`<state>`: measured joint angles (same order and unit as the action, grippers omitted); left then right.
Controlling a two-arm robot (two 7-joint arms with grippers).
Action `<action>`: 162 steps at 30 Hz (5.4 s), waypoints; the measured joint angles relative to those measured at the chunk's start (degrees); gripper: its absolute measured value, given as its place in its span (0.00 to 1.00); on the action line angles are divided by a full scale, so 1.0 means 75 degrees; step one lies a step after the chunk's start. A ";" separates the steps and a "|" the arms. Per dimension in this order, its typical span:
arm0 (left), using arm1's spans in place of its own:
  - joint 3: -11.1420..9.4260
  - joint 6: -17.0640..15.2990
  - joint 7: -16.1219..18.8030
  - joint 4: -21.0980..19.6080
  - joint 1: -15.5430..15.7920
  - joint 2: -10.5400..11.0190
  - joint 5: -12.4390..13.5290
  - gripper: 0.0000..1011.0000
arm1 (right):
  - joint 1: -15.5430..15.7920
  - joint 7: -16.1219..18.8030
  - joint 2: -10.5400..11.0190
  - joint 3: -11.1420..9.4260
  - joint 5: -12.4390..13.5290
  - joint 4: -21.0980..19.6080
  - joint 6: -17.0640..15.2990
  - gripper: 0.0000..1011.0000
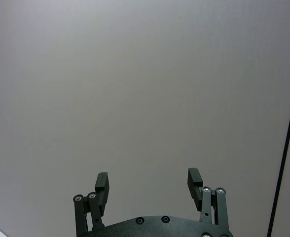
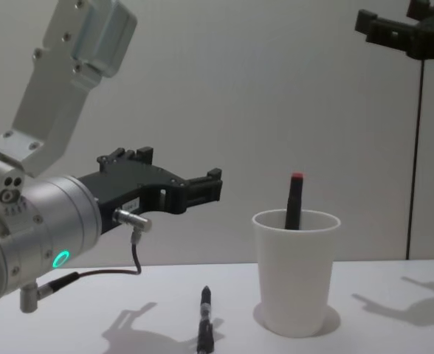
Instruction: Place the pen into the pen holder.
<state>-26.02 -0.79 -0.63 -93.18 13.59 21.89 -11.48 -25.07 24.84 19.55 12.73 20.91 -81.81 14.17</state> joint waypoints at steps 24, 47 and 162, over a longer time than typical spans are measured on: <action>0.0000 0.0000 0.0001 0.0000 0.0000 0.0001 0.0000 0.99 | 0.1289 -0.1043 -0.0013 0.0014 -0.0222 -0.0965 -0.0794 0.99; 0.0000 0.0000 0.0002 0.0000 0.0000 0.0001 0.0000 0.99 | 0.2994 -0.2425 -0.0028 0.0030 -0.0513 -0.2243 -0.1868 0.99; 0.0000 0.0000 0.0001 0.0000 0.0000 0.0001 0.0000 0.99 | 0.3455 -0.2802 -0.0028 0.0029 -0.0593 -0.2589 -0.2150 0.99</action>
<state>-26.02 -0.79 -0.63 -93.18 13.59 21.90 -11.48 0.84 3.83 19.34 12.94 16.47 -101.23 -1.95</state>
